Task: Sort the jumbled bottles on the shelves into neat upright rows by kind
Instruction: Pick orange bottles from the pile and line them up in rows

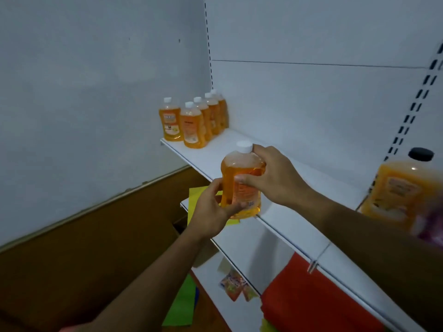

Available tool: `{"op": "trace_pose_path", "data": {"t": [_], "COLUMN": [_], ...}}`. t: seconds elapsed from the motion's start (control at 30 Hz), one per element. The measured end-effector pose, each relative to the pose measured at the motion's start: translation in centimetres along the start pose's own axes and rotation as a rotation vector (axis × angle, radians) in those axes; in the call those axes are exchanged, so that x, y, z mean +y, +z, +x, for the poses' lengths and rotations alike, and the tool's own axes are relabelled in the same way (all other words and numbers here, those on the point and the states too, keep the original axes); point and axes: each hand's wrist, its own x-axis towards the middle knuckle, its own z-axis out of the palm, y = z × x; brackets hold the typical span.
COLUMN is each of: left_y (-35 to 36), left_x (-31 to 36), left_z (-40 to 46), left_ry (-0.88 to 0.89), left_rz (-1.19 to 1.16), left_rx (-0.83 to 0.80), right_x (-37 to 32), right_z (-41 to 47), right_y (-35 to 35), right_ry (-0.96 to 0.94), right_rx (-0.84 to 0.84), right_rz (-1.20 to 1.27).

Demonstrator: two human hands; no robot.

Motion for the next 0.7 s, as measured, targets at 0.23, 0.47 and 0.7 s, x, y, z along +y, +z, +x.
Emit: {"op": "trace_pose_path", "data": {"t": [0.23, 0.47, 0.7], "left_y": [-0.9, -2.0, -2.4], "left_x": [-3.4, -8.3, -11.7], "left_z": [11.8, 24.5, 34.9], "left_ry": [0.05, 0.105, 0.13], "left_rz": [0.02, -0.006, -0.009], "left_rx": [0.016, -0.034, -0.038], "right_x": [3.2, 7.2, 10.3], "right_z": [10.1, 20.5, 30.7], "right_y": [1.5, 5.5, 8.7], "right_ry": [-0.014, 0.083, 0.223], "right_rx": [0.038, 0.142, 0.218], "right_rz": [-0.049, -0.086, -0.151]}}
